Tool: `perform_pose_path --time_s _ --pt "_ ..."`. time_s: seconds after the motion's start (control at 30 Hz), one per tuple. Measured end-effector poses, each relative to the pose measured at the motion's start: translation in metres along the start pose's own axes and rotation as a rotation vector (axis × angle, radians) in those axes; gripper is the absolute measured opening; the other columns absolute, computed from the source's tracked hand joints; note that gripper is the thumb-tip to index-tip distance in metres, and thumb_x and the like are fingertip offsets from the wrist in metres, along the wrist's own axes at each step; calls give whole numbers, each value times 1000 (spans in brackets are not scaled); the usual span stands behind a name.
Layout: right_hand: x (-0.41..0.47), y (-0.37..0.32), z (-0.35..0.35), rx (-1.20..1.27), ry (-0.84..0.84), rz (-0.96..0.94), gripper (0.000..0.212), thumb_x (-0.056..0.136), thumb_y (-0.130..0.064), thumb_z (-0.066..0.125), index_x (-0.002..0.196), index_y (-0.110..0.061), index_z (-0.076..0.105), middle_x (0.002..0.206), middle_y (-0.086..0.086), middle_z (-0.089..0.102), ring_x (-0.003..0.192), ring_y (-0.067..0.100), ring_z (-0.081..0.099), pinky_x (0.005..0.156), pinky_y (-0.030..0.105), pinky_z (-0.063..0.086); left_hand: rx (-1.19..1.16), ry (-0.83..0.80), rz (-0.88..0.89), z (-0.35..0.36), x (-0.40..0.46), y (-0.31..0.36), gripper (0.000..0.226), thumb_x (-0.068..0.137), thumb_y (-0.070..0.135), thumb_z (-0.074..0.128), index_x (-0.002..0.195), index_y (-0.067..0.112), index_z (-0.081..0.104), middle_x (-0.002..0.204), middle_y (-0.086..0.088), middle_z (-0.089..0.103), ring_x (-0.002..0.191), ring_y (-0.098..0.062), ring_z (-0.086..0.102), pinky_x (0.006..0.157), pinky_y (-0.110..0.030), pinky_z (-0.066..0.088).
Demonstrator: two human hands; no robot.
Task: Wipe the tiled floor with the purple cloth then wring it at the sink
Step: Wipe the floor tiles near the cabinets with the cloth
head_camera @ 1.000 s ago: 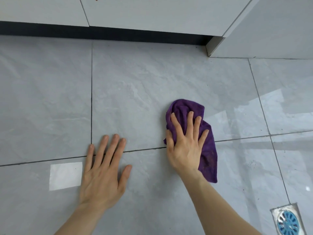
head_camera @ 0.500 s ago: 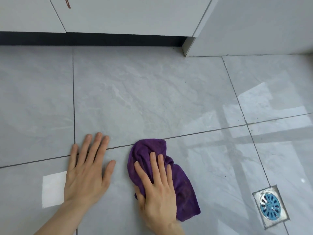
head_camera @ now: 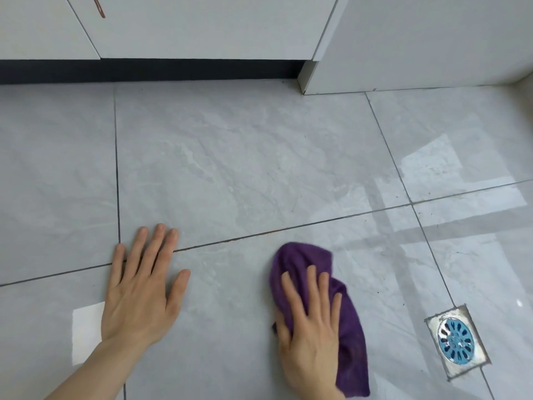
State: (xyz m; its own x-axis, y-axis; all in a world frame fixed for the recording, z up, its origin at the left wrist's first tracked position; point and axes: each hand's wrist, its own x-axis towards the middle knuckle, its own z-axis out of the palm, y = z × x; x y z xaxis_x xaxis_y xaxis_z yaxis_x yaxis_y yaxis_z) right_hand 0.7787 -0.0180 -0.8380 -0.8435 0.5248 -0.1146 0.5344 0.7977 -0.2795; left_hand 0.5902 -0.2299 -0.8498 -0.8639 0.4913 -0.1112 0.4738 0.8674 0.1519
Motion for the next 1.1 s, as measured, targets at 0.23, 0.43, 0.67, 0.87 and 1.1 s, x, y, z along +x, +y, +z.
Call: perform_pose_path --time_s 0.23,0.43,0.67,0.87,1.1 --pt "86 -5 -51 779 302 448 21 106 -24 45 118 -32 59 116 -6 71 113 1 66 91 33 57 -2 -21 -6 -2 0 0 74 96 53 28 162 20 22 171 0 22 160 -24 14 128 -56 17" --pt "139 -6 -124 735 116 574 35 102 -44 47 89 -17 66 81 -1 69 77 15 65 73 33 52 -20 -25 -5 -4 1 1 75 96 53 30 162 19 23 171 0 23 160 -24 16 128 -56 17" --pt "174 10 -88 413 -10 349 26 96 -43 59 90 -19 68 110 -1 54 92 19 59 81 27 44 -13 -42 -9 -5 1 0 76 95 54 31 162 20 23 171 1 22 160 -24 16 127 -56 17" --pt "209 -6 -56 580 429 438 35 88 -39 75 112 -20 59 121 0 49 115 23 53 80 10 33 -15 -44 -11 -6 2 1 76 94 54 32 162 19 25 170 0 24 160 -24 17 127 -57 18" --pt "146 -8 -14 -6 216 239 74 100 -59 44 161 -30 14 170 7 18 158 29 6 126 59 3 -11 -54 -13 -6 3 1 77 94 56 32 161 19 26 170 0 25 160 -24 17 127 -58 19"
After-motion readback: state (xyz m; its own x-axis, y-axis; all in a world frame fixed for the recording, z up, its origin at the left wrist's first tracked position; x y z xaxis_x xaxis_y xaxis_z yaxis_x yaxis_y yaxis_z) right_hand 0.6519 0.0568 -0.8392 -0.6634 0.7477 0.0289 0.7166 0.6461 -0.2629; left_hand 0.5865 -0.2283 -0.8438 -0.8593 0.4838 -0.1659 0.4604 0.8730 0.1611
